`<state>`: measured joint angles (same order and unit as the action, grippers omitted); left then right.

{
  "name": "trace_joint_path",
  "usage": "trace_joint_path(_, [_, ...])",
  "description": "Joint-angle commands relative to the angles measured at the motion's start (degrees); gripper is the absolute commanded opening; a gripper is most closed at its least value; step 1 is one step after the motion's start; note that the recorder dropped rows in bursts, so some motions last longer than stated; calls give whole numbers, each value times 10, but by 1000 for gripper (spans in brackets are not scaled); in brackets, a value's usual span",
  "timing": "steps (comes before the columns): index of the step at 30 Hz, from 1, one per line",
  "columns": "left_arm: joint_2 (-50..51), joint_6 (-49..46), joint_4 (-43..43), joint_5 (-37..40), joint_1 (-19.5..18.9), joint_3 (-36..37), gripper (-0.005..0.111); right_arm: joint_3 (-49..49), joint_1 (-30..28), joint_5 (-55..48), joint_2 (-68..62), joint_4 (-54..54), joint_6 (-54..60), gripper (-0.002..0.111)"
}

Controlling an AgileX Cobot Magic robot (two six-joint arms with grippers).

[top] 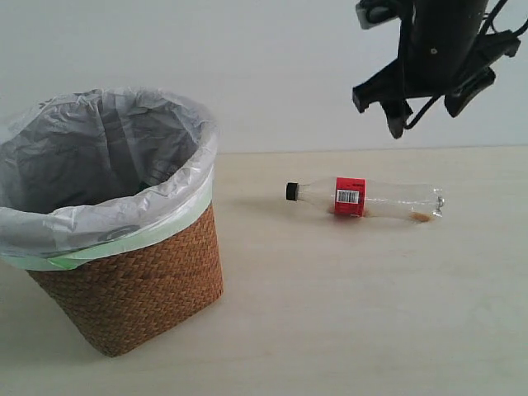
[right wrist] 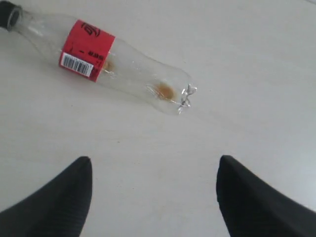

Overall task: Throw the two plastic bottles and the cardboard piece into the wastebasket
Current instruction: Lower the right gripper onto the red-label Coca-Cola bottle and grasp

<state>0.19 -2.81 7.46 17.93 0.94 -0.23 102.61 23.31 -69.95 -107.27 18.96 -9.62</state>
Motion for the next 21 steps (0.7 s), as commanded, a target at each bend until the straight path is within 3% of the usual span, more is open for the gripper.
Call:
trace_joint_path(1, [-2,3,-2,-2,0,2,4,-4,-4,2,-34,11,112,62])
trace_joint_path(4, [-2,3,-2,-2,0,2,4,-4,-4,37,-66,67,209,62])
trace_joint_path(15, [-2,3,-2,-2,0,2,4,-4,-4,124,-123,79,207,62])
trace_joint_path(21, [-2,3,-2,-2,0,2,4,-4,-4,137,-166,74,205,75])
